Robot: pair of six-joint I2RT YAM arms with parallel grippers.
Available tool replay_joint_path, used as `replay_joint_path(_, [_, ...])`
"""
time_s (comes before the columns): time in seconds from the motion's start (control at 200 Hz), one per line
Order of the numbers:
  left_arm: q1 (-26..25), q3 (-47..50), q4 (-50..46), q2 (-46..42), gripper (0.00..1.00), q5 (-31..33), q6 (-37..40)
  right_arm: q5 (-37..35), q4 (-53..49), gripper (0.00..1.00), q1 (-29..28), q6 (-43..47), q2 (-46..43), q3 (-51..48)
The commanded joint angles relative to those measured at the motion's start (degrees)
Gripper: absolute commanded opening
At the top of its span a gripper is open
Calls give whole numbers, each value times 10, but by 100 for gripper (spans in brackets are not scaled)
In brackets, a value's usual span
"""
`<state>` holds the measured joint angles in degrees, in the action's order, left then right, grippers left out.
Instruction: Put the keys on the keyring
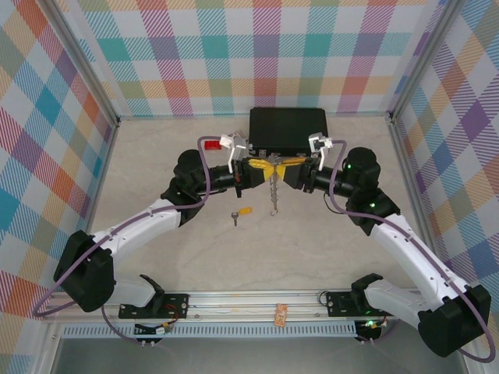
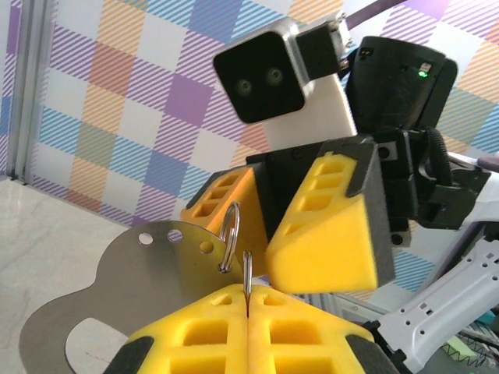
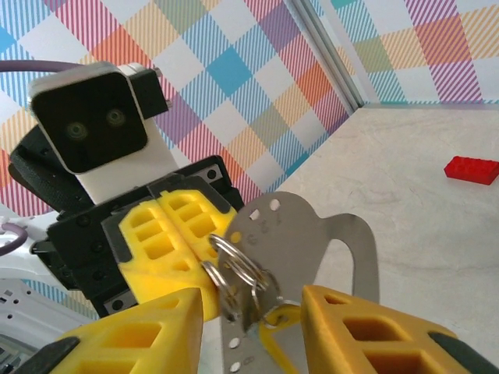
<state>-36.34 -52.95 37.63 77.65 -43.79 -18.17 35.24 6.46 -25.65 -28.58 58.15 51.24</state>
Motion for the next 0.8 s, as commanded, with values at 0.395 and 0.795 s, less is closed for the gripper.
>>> replay_joint_path(0.395, [-1,7,13,-17,0,21,14,67,69,34,5,-58,-6,-9])
replay_joint_path(0.795, [-1,9,11,-29,0,22,11,47,63,34,5,-53,13,-18])
